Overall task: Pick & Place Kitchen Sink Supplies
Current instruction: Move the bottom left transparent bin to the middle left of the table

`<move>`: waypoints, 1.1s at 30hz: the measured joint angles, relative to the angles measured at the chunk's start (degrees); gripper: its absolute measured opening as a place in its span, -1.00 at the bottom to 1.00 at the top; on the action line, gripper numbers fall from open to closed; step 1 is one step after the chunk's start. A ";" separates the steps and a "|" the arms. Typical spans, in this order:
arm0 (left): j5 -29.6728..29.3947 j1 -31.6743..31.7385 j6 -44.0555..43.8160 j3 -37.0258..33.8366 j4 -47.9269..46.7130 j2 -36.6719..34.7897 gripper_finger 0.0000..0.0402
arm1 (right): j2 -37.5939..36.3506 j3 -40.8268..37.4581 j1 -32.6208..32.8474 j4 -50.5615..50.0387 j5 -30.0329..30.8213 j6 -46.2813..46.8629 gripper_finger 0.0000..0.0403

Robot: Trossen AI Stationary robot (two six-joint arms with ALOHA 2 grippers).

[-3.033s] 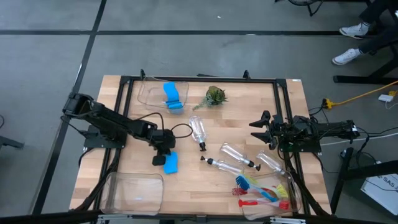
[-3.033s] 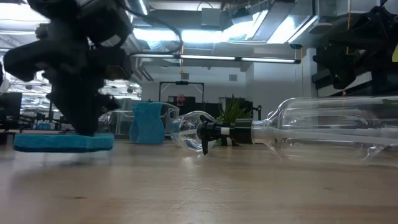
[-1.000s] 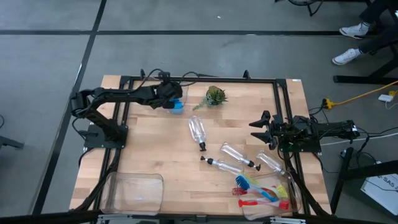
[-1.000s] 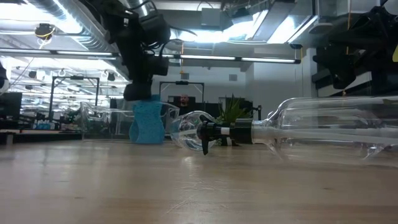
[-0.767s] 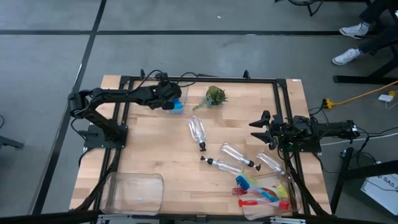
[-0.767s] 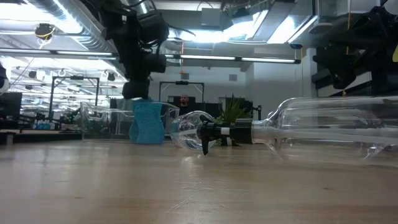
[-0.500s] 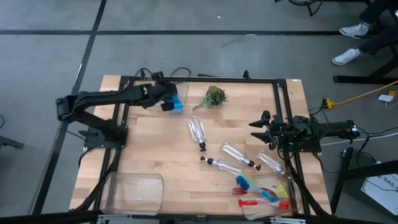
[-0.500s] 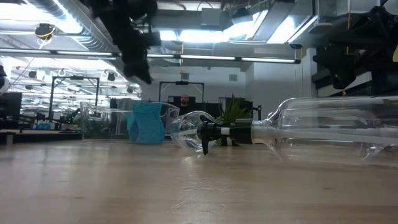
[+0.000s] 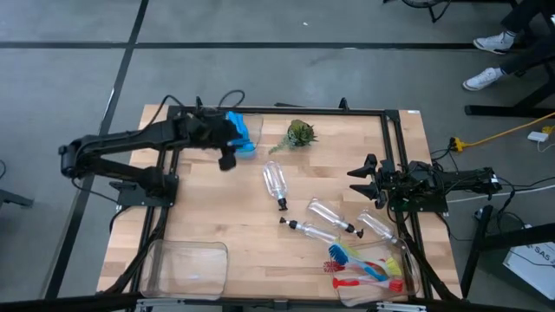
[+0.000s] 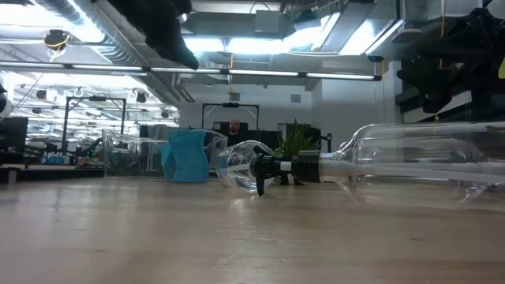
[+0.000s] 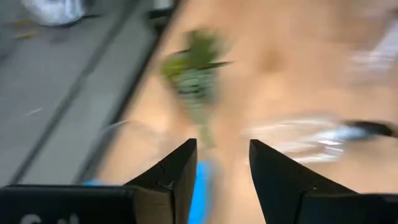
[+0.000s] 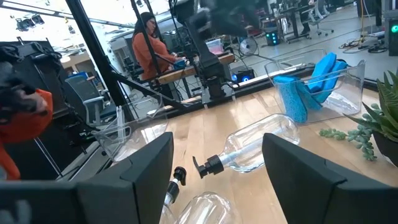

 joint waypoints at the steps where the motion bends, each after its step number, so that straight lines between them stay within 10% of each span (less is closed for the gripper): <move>1: 2.04 -1.03 1.04 0.00 0.09 0.34 -0.31 | 0.00 -0.01 0.02 0.00 0.00 -0.01 0.22; 20: 11.89 -13.77 3.67 0.00 1.91 11.93 -0.31 | 0.00 -0.01 0.00 -0.01 0.00 -0.01 0.22; 33: 19.02 -22.47 -13.41 -0.02 -8.95 6.89 -0.31 | 0.00 -0.01 0.01 -0.02 0.00 0.00 0.22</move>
